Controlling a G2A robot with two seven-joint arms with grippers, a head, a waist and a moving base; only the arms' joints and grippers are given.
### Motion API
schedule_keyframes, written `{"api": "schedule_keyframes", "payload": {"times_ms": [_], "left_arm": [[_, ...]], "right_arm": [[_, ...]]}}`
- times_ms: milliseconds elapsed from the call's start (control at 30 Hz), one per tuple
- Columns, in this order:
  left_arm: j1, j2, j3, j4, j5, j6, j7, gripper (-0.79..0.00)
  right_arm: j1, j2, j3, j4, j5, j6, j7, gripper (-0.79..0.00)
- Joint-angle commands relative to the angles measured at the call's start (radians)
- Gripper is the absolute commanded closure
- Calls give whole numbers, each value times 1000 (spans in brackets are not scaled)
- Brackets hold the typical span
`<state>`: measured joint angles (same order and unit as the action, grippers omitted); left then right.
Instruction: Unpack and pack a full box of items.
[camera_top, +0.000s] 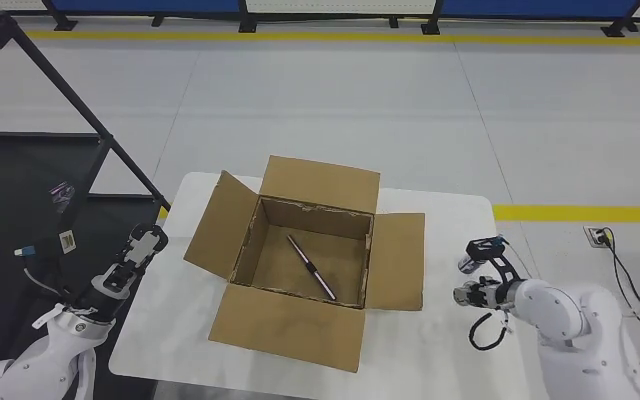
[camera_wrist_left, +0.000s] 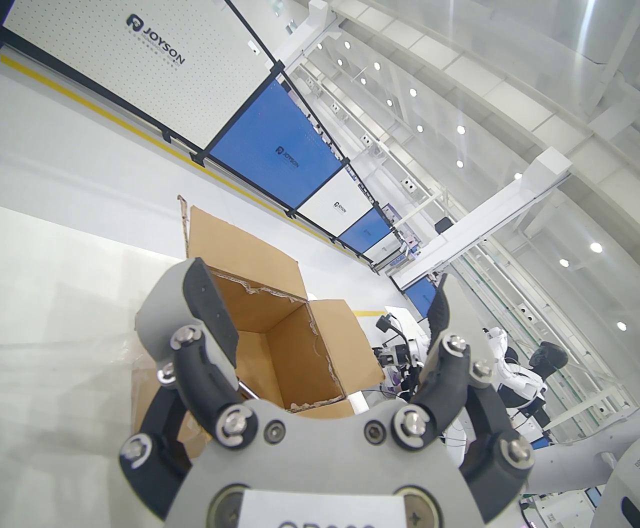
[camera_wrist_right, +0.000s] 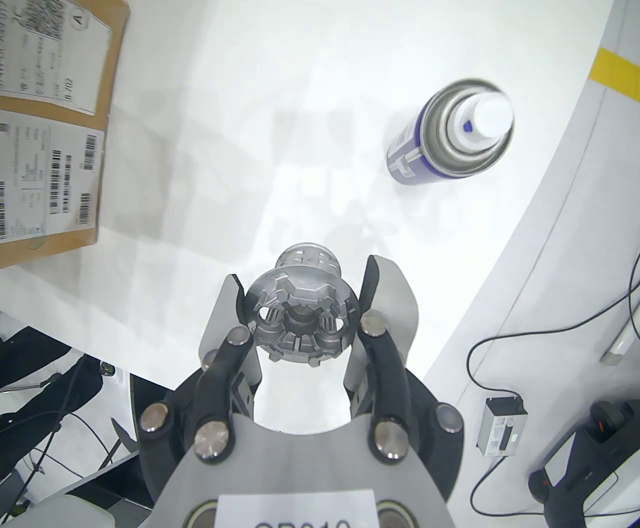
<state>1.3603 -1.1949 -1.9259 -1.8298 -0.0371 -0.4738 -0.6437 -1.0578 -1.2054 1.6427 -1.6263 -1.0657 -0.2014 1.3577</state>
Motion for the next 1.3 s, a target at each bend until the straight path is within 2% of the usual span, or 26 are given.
{"api": "schedule_keyframes", "payload": {"times_ms": [0, 133, 433, 500, 733, 767, 833, 967, 1067, 1267], "left_arm": [[0, 0, 0, 0, 0, 0, 0, -785], [0, 0, 0, 0, 0, 0, 0, -785], [0, 0, 0, 0, 0, 0, 0, -785], [0, 0, 0, 0, 0, 0, 0, -785], [0, 0, 0, 0, 0, 0, 0, -785], [0, 0, 0, 0, 0, 0, 0, -785], [0, 0, 0, 0, 0, 0, 0, -785], [0, 0, 0, 0, 0, 0, 0, -785], [0, 0, 0, 0, 0, 0, 0, -785], [0, 0, 0, 0, 0, 0, 0, -785]], "right_arm": [[19, 2, -16, 39, -16, 8, 9, 0], [55, 6, -42, 112, -63, 28, 7, 0], [93, 11, -73, 221, -71, 45, -84, -9], [100, 12, -76, 248, -62, 42, -101, -197], [117, 17, -89, 280, -51, 44, -123, -391], [117, 19, -89, 279, -50, 43, -122, -597], [118, 21, -87, 277, -49, 45, -122, -785], [120, 26, -84, 262, -55, 55, -130, -785], [116, 29, -72, 212, -64, 83, -180, -785], [50, 27, -74, -91, -20, 115, -318, -785]]}}
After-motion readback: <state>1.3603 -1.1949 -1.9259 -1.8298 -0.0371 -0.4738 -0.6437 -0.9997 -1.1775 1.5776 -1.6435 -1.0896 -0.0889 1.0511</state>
